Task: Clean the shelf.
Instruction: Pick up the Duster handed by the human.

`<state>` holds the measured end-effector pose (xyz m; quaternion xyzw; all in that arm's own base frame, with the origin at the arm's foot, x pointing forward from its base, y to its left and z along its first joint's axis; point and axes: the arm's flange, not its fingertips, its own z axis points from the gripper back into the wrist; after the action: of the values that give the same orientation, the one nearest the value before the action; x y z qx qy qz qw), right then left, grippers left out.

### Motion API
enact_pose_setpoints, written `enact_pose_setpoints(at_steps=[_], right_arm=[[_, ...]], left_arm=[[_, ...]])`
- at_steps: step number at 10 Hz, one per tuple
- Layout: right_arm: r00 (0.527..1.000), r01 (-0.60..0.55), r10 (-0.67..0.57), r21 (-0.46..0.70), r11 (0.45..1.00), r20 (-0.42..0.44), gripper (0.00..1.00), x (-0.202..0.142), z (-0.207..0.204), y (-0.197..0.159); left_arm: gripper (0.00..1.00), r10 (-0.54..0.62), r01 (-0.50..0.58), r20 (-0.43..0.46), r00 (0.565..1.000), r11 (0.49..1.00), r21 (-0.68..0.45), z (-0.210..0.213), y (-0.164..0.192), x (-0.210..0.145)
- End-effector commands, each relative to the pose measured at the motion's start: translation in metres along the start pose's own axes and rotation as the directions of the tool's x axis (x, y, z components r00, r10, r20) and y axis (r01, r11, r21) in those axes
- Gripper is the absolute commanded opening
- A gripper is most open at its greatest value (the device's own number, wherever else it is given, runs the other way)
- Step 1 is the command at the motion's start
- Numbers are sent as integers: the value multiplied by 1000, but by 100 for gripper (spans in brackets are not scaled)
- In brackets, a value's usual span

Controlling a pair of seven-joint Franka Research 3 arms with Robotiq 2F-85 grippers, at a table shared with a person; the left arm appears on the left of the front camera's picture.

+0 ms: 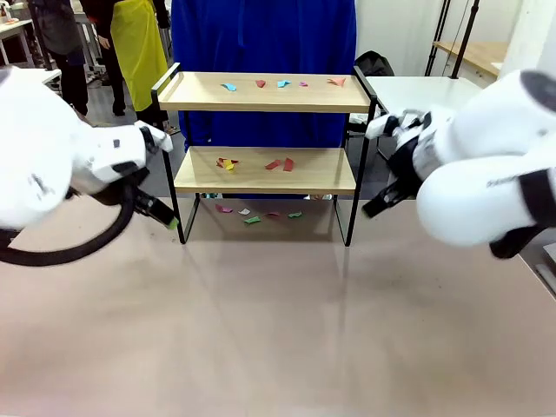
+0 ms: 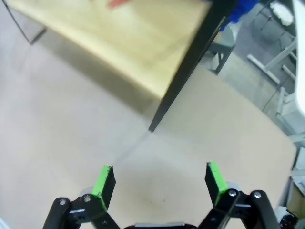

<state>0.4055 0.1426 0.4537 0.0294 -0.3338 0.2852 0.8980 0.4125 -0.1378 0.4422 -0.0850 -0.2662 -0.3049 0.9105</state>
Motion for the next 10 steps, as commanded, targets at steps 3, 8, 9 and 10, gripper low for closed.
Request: enact_pose_setpoints(at_steps=[3, 8, 9, 10], right_arm=[[984, -117, 91, 175, 978, 151, 100, -11, 57, -107], [969, -141, 95, 195, 971, 226, 100, -39, 61, -162], [969, -141, 95, 195, 971, 226, 100, -39, 61, -162], [969, -141, 95, 195, 971, 226, 100, -39, 61, -162]], left_arm=[[100, -294, 294, 43, 955, 916, -272, 61, 102, 21], [100, -317, 376, 212, 924, 850, -370, 65, 132, 11], [100, -317, 376, 212, 924, 850, -370, 65, 132, 11], [100, -317, 376, 212, 924, 850, -370, 65, 132, 11]])
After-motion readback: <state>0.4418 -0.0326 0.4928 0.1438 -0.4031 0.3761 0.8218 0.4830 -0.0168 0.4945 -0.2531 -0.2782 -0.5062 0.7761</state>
